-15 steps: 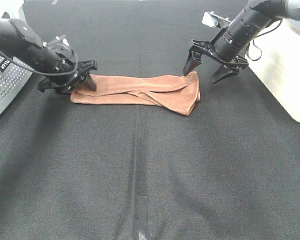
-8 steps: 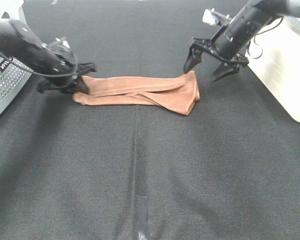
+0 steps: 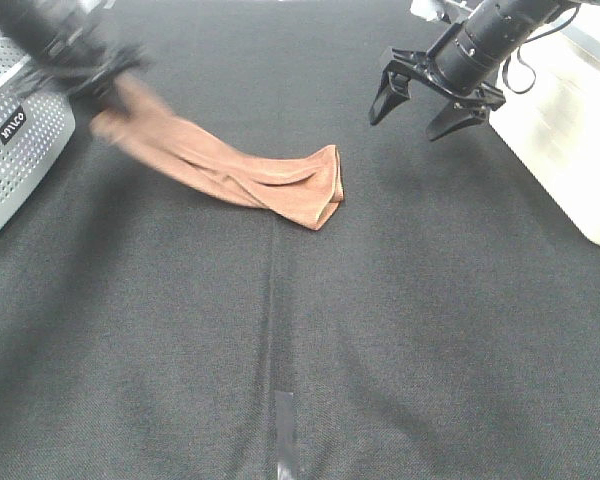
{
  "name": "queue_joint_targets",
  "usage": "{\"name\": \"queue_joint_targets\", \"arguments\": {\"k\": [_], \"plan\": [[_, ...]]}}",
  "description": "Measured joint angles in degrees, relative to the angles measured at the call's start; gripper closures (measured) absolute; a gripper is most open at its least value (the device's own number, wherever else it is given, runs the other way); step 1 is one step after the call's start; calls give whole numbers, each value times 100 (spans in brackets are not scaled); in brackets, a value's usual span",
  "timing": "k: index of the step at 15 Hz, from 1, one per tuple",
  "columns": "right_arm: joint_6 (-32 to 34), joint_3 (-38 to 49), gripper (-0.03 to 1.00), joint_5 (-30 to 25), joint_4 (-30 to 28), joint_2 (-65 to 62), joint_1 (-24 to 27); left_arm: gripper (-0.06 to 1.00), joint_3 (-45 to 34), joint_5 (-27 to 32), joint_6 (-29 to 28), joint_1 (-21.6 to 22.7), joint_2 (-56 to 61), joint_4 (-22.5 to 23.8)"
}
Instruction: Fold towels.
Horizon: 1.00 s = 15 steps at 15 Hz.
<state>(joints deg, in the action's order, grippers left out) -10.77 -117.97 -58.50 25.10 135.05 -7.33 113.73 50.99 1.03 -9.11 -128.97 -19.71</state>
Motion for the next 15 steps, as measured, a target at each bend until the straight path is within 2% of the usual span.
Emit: {"name": "queue_joint_targets", "arguments": {"k": [3,4,6,7,9,12,14,15], "plan": [[0,0,13,-155,57,-40,0,87,602,6,-407,-779,-384,-160],[0,0,13,-155,57,-40,0,87,602,6,-407,-779,-384,-160],[0,0,13,-281,86,-57,0,84,940,23,-825,-1031,-865,-315],[0,0,13,-286,86,-57,0,77,1106,17,-974,-1152,-1123,-435],[0,0,13,-304,86,-57,0,56,1335,-132,-1043,-1352,-1450,-728],[0,0,13,-327,86,-57,0,24,1387,-762,-1089,-1564,-1507,-1381],[0,0,13,-413,126,-57,0,22,1467,-877,-1094,-1564,-1507,-1759],[0,0,13,-418,223,-57,0,21,1541,-877,-1066,-1536,-1490,-1765]]}}
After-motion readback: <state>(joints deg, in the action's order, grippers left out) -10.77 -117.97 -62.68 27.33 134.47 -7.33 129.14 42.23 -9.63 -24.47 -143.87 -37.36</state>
